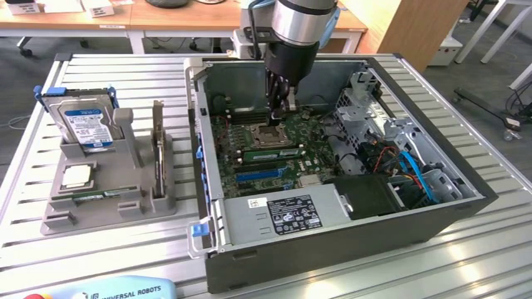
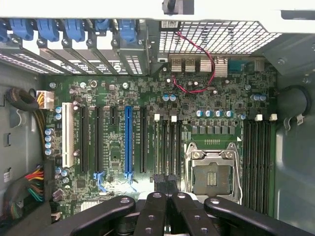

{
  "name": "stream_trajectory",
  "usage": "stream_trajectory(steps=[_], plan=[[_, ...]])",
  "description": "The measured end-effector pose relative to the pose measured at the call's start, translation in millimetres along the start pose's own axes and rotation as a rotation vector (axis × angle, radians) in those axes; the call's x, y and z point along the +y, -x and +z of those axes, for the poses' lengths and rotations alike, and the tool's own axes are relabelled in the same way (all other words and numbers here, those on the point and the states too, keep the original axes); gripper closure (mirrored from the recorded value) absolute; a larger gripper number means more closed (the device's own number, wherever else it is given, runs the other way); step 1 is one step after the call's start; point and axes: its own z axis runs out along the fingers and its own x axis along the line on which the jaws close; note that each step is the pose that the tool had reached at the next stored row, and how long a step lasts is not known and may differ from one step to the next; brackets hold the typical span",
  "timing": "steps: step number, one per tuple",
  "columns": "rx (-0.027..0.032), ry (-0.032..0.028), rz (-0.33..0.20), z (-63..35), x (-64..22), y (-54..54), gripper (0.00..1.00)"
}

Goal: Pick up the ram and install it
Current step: 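Press down the ram until it locks into place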

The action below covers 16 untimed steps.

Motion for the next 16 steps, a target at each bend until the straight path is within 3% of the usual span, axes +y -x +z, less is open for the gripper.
stream_trajectory(steps=[12, 16], plan=[[0.0004, 0.0002, 0.0, 16.4, -0.7, -0.1, 0.9], [0.0007, 0.0003, 0.0, 17.7, -0.7, -0.2, 0.9]])
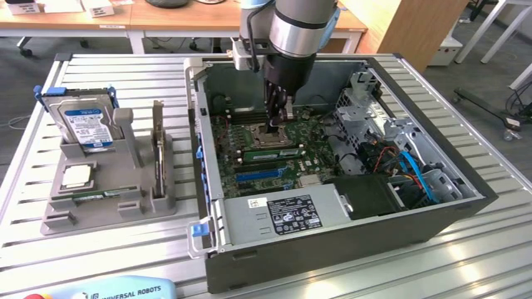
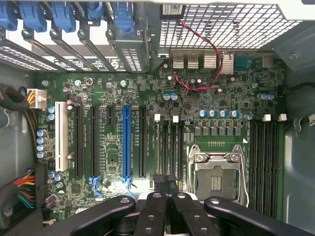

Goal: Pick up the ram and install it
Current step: 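Press down the ram until it locks into place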

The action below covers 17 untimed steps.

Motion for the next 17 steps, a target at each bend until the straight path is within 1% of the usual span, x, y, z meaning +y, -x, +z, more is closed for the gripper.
stream_trajectory(steps=[6, 17], plan=[[-0.0003, -0.0002, 0.0, 0.3, 0.0, 0.0, 0.9], [-0.0002, -0.0001, 0.0, 11.2, -0.5, -0.1, 0.9]])
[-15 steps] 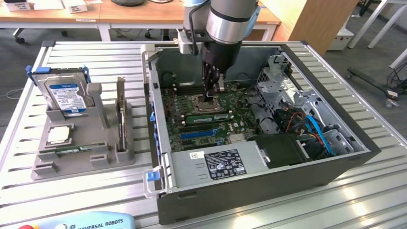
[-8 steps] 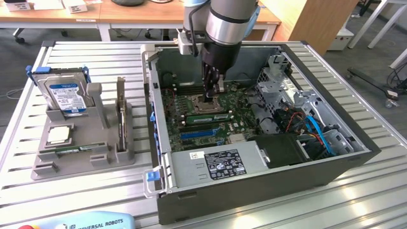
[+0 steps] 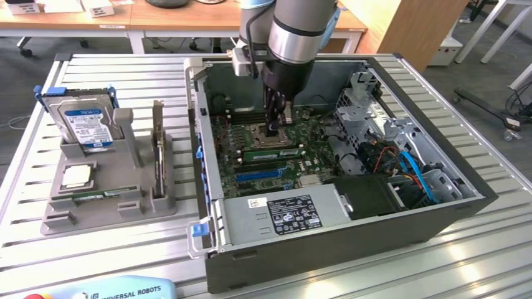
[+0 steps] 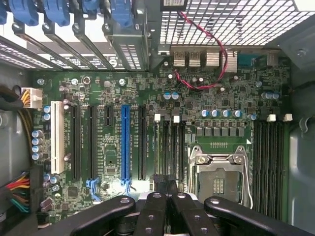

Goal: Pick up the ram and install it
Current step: 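Press down the ram until it locks into place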

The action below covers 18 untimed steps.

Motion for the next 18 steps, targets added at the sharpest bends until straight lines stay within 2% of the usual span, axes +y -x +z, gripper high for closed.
stream_trajectory(steps=[9, 18], plan=[[-0.0001, 0.0, 0.0, 7.8, -0.4, 0.0, 0.9], [-0.0003, -0.0002, 0.0, 8.7, 2.2, 0.0, 0.9]])
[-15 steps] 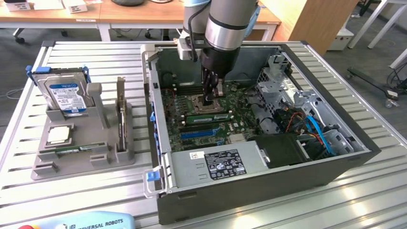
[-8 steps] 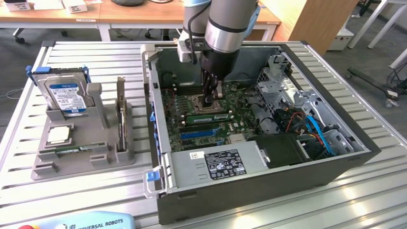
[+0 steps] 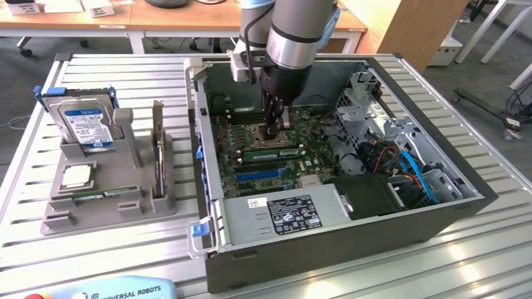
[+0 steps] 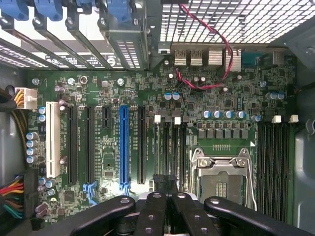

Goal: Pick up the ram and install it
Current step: 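Press down the ram until it locks into place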

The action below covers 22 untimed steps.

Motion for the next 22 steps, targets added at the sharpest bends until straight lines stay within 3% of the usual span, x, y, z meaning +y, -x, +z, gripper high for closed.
stream_trajectory(steps=[12, 22], plan=[[0.0002, 0.0002, 0.0, 0.2, 3.8, 0.0, 0.9], [0.0002, 0.0002, 0.0, 8.3, 3.4, -0.1, 0.9]])
